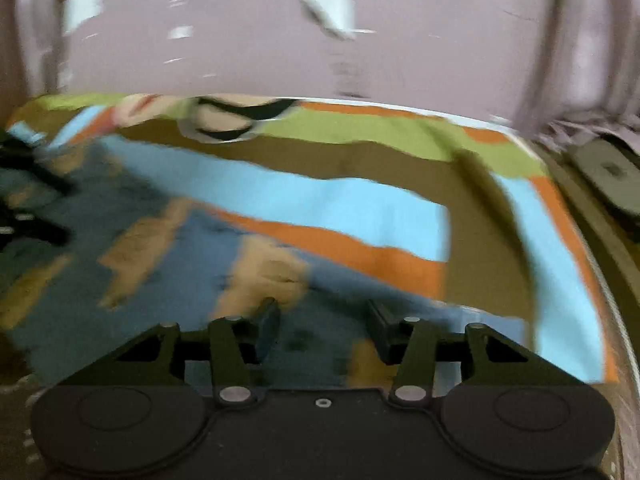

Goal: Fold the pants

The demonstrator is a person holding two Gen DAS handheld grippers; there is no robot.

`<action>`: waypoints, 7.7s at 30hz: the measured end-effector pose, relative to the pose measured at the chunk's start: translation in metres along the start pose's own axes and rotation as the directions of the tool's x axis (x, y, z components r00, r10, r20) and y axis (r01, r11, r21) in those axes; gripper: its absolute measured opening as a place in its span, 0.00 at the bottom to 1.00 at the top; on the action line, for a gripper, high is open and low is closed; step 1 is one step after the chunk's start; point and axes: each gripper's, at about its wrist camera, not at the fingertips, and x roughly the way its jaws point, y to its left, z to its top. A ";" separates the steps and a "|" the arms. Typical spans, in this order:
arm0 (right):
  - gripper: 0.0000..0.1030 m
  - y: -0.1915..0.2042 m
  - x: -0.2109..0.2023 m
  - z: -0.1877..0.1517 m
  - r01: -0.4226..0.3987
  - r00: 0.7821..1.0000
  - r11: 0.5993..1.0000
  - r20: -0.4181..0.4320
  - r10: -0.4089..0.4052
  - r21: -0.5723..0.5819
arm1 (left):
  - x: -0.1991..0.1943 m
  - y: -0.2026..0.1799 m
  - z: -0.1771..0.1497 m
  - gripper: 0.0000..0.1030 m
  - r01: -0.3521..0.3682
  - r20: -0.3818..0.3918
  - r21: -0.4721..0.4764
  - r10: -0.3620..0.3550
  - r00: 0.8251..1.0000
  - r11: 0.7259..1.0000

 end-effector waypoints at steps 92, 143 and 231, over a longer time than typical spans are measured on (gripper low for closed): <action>0.47 -0.090 -0.091 -0.107 -0.121 0.992 0.551 0.090 0.082 0.826 | 0.142 -0.202 0.175 0.89 0.362 -0.085 0.338 -0.355 0.931 0.869; 0.10 0.012 -0.106 -0.062 0.135 0.966 0.972 0.195 -0.173 0.193 | 0.122 -0.236 0.235 0.68 0.257 -0.485 -0.185 -0.315 0.816 0.949; 0.13 0.211 -0.078 -0.028 -0.078 0.989 0.992 0.118 0.089 -0.099 | 0.033 0.033 0.042 0.09 0.381 -0.075 -0.534 -0.492 0.867 0.754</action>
